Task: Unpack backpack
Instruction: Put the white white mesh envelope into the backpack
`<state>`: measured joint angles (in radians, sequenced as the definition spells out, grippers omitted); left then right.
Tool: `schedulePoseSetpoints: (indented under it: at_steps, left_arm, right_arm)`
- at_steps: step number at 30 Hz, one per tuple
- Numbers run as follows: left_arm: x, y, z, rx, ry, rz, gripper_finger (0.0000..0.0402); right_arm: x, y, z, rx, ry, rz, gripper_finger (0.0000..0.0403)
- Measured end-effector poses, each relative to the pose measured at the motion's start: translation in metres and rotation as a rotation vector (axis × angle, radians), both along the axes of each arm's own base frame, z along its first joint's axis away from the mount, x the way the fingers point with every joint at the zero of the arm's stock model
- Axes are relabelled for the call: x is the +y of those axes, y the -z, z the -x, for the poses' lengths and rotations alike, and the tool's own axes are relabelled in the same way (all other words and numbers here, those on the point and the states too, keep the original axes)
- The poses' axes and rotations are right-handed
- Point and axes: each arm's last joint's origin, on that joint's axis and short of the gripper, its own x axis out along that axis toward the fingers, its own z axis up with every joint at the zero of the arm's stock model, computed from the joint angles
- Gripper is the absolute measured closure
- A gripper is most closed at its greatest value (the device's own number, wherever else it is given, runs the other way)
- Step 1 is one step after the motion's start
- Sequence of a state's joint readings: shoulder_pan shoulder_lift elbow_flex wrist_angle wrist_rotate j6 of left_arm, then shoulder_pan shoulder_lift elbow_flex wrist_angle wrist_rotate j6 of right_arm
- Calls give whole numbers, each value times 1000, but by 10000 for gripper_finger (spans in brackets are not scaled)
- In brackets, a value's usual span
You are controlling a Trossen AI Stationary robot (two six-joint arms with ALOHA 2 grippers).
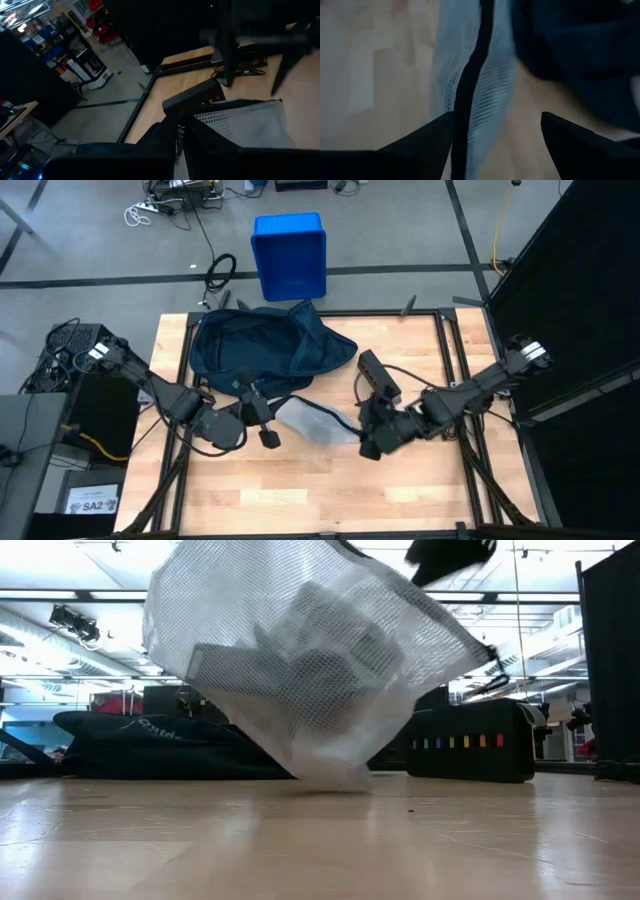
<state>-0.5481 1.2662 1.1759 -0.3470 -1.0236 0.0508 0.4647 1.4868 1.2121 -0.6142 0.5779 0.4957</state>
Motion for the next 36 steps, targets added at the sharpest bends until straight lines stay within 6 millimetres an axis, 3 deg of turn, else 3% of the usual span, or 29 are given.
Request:
schedulePoseSetpoints:
  at_steps: [9,17,21,25,30,33,36]
  left_arm:
    - [0,1,0,-11,-2,29,402]
    - [2,0,1,-37,-29,61,402]
    - [3,-1,1,-47,-59,51,402]
    - [3,-3,1,-75,-98,40,402]
    - [2,-13,-2,-119,-98,1,402]
    - [2,-16,-2,-124,-91,-21,402]
    - [2,-24,-2,-125,-85,-37,402]
  right_arm:
    - [-20,53,-13,-67,-153,-232,161]
    - [-13,42,-6,-94,-283,-222,172]
    - [-9,39,-7,-136,-295,-190,159]
    - [-9,52,-16,-113,-290,-145,133]
    - [-30,74,-28,-49,-110,-5,123]
    - [-40,78,-33,-27,-98,39,162]
    - [-44,77,-34,-15,-128,84,249]
